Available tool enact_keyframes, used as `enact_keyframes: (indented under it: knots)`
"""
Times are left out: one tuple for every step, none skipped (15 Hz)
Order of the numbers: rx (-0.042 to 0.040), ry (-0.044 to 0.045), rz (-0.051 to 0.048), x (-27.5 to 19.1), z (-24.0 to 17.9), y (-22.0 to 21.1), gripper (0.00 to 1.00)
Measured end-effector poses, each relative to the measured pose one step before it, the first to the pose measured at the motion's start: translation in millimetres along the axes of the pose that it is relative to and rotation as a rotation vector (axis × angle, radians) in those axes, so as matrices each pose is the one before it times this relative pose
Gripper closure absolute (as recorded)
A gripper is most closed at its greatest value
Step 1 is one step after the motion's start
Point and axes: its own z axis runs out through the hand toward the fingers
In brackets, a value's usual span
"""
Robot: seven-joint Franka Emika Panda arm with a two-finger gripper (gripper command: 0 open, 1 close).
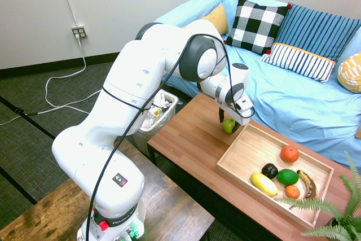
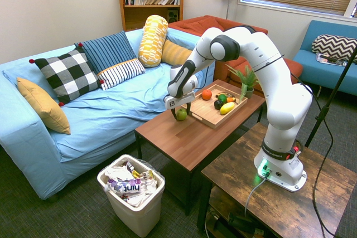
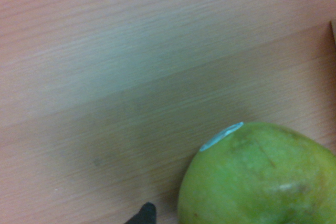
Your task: Put the apple in the tray
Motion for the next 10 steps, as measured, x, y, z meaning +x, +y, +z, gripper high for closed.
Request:
enact_keyframes:
  knots:
    - [-0.00041, 0.00020, 0.00069, 1.28, 0.02, 0.76, 1.00]
    - [-0.00006, -0.00096, 0.00011, 0.42, 0.12, 0.32, 1.00]
    - [0.00064, -0.00233, 0.00067, -0.04, 0.23, 0.09, 1.00]
    - [0.00191, -0.00236, -0.00080, 0.14, -0.19, -0.07, 1.00]
    - [0.00109, -0.00134, -0.00058, 0.29, -0.13, 0.09, 1.00]
    - [0.00179, -0.00112, -0.00165, 0.32, -0.41, -0.16, 1.00]
    - [0.00332, -0.00086, -0.00344, 0.65, -1.02, -0.52, 1.00]
    - [0.00603, -0.00096, -0.00119, 1.55, -2.57, -0.18, 1.00]
    - [0.01194, 0.00135, 0.00201, 3.03, -6.53, -0.22, 1.00]
    - [0.01706, 0.00566, 0.00375, 5.21, -12.11, 0.50, 1.00]
